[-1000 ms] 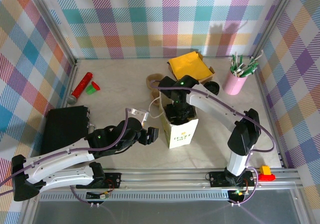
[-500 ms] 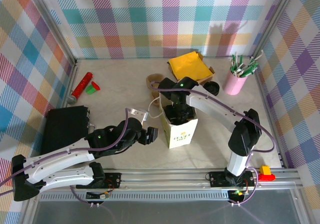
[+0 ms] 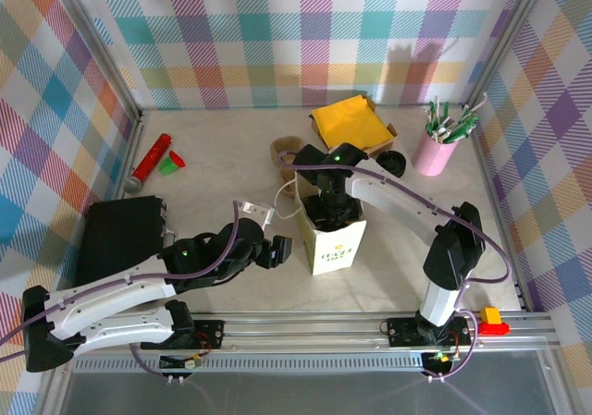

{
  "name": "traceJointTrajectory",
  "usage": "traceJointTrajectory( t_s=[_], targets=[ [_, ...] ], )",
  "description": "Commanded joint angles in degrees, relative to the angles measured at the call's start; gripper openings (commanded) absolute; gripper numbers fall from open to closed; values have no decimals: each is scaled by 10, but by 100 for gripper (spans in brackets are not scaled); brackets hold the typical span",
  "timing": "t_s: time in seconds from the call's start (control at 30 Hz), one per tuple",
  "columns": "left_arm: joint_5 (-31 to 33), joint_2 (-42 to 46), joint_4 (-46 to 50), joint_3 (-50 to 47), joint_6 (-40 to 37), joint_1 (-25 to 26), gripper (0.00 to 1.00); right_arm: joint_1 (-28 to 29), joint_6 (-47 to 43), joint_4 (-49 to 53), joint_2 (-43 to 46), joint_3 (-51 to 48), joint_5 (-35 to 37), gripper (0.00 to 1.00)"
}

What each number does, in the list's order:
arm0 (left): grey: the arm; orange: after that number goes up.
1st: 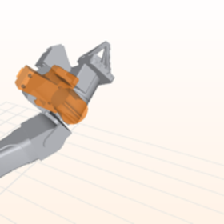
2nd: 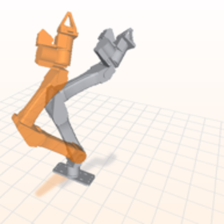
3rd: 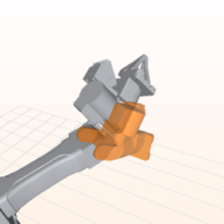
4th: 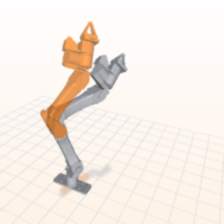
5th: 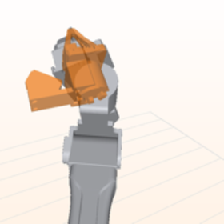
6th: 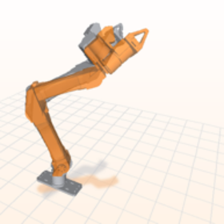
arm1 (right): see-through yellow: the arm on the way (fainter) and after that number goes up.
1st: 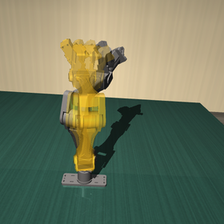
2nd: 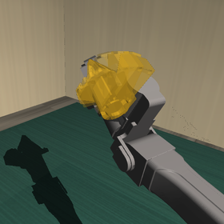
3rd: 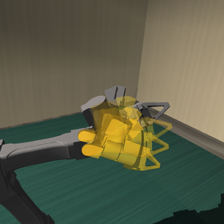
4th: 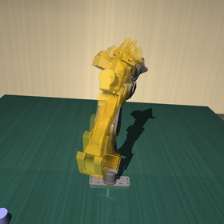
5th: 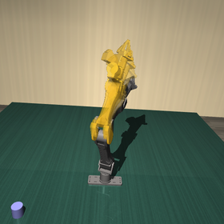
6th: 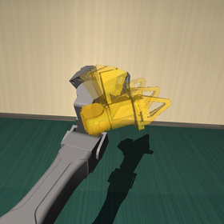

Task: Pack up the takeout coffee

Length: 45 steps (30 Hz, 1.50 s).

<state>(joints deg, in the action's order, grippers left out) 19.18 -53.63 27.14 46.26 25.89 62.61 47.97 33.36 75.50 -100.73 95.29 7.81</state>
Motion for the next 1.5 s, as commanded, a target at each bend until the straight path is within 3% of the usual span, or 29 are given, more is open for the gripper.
traceJointTrajectory(
  t_s=[0.0, 0.9, 1.47],
  targets=[
    [15, 0, 10, 18, 1, 7, 74, 3, -11, 0, 19, -7, -9, 56],
    [16, -1, 15, 18, 0, 7, 74, 2, -74, -15, 6, -18, -3, 56],
    [17, 4, 14, 13, 6, 7, 74, 2, -64, -40, 1, -48, -14, 56]
  ],
)
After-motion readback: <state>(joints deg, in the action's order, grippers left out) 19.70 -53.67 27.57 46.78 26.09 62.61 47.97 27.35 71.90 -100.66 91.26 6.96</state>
